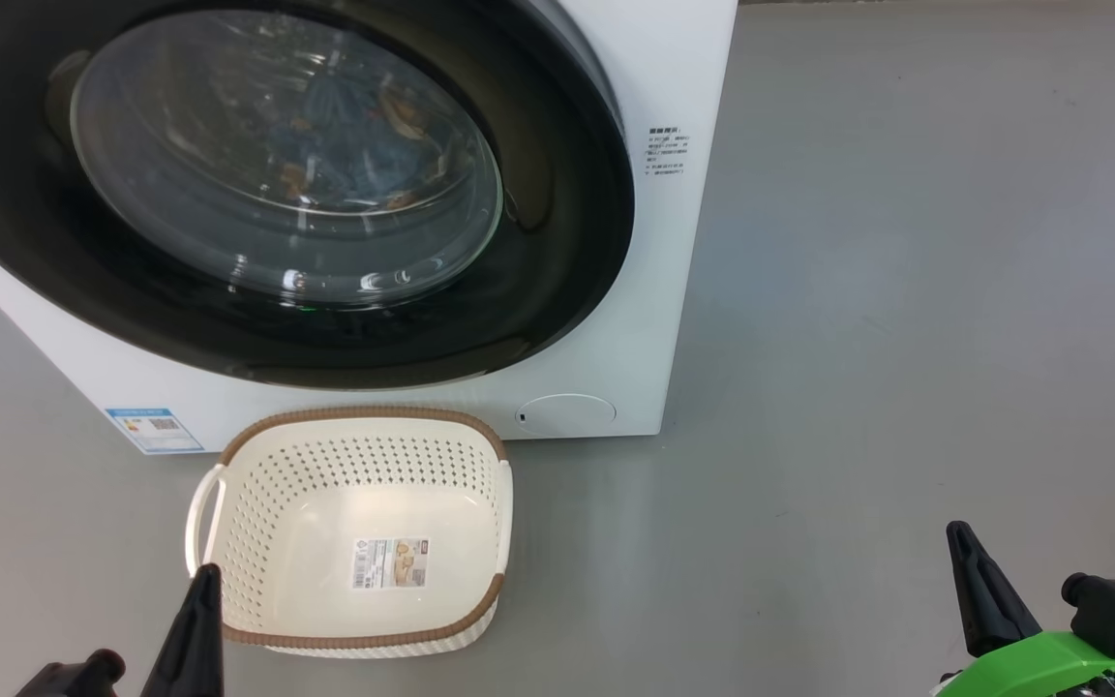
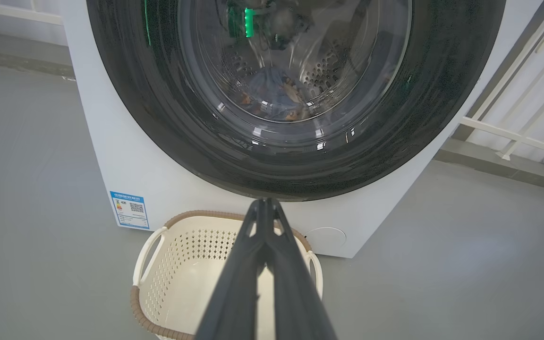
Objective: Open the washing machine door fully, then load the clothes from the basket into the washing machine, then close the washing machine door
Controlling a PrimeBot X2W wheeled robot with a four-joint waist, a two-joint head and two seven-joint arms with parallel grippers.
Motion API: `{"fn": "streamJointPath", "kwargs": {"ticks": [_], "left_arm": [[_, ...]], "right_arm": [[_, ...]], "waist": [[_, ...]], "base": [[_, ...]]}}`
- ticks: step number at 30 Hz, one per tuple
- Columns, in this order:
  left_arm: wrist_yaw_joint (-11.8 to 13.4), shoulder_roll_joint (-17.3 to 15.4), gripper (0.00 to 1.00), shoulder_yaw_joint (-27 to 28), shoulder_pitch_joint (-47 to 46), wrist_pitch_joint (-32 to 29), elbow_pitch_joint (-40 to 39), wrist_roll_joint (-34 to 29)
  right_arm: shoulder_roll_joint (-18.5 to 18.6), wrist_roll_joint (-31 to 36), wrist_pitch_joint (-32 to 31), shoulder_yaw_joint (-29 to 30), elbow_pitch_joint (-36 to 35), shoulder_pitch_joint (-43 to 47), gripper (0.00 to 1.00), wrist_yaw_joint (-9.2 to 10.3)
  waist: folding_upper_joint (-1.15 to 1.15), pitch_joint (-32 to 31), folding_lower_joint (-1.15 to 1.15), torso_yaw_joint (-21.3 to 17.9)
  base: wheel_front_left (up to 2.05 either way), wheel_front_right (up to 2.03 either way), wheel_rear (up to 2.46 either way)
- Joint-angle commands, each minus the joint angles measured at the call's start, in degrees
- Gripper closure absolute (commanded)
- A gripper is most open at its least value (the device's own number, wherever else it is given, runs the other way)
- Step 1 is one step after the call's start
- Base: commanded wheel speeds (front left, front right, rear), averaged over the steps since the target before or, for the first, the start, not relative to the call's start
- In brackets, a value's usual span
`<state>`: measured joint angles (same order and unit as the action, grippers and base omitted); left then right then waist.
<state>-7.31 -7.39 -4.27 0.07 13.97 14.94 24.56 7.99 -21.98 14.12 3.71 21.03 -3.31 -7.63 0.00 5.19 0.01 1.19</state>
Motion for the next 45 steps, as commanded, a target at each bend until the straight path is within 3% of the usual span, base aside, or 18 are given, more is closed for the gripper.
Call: {"fn": "streamJointPath", "kwargs": {"ticks": [1, 8, 45], "left_arm": [[-0.01, -1.04, 1.0, 0.53, -0.38, -0.24, -1.18, 1.3], [-0.01, -0.87, 1.0, 0.97, -0.75, -1.32, -1.04, 5.36], [-0.07, 0.45, 1.0, 3.59, -2.58, -7.12, -0.95, 26.3]], "right_arm": [[0.61, -1.33, -0.38, 0.21, -1.39, -0.14, 1.0, 0.01], [0.28, -5.37, -1.54, 0.34, -1.7, -0.27, 1.0, 0.01], [-1.49, -26.64, -7.79, 1.14, -3.43, -1.14, 1.0, 0.06]], "waist": [[0.0, -0.12, 0.09, -0.03], [0.0, -0.36, 0.0, -0.1], [0.0, -1.88, 0.0, -0.45]], "base": [[0.0, 0.0, 0.0], [0.0, 0.0, 0.0], [0.0, 0.0, 0.0]]}}
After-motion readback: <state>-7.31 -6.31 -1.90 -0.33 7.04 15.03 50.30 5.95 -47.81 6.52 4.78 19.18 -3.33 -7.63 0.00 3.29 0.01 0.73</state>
